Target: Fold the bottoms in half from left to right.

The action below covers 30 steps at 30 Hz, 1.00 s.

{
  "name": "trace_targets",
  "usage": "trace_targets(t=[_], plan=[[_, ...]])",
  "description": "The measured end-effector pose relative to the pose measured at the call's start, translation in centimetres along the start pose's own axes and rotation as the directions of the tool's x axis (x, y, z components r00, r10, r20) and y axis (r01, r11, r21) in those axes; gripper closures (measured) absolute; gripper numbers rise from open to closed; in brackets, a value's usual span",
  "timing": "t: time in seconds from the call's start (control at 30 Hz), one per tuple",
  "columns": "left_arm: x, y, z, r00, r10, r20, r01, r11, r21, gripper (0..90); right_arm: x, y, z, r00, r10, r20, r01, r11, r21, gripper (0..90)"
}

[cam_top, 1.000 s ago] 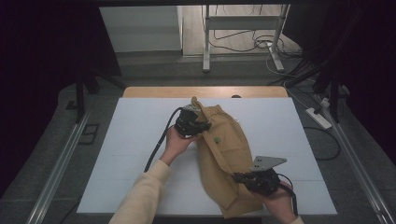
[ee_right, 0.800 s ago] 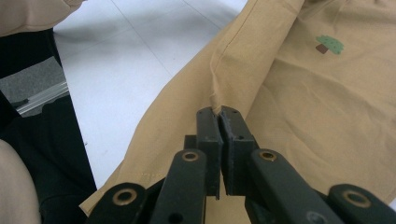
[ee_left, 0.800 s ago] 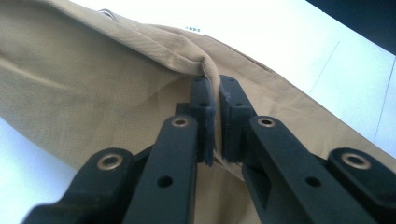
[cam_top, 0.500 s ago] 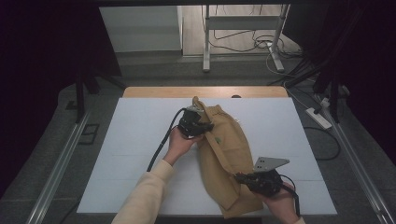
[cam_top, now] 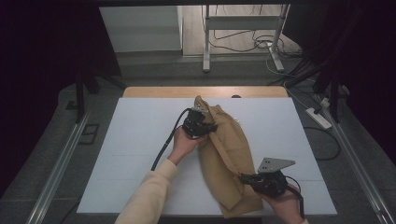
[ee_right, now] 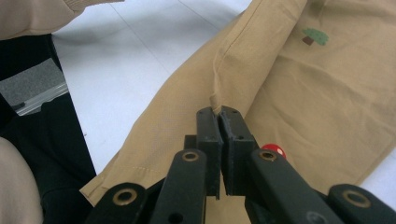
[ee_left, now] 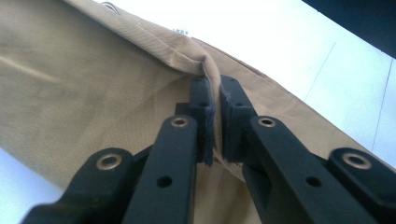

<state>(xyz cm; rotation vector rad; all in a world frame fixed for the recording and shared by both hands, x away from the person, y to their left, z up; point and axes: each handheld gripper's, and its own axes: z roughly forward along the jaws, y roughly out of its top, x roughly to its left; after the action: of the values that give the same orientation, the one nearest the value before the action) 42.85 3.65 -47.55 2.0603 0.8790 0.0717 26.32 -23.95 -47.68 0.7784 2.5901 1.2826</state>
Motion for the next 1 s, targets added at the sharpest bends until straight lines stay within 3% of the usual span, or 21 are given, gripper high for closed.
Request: trace_targets(t=[1.0], plan=[[-0.9, 0.5, 2.6, 0.9993, -0.005, 0.036, 0.005, 0.9999, 0.01, 84.2, -0.5, -1.4, -1.0, 0.9993, 0.028, 0.023, -0.029, 0.999, 0.022, 86.9]])
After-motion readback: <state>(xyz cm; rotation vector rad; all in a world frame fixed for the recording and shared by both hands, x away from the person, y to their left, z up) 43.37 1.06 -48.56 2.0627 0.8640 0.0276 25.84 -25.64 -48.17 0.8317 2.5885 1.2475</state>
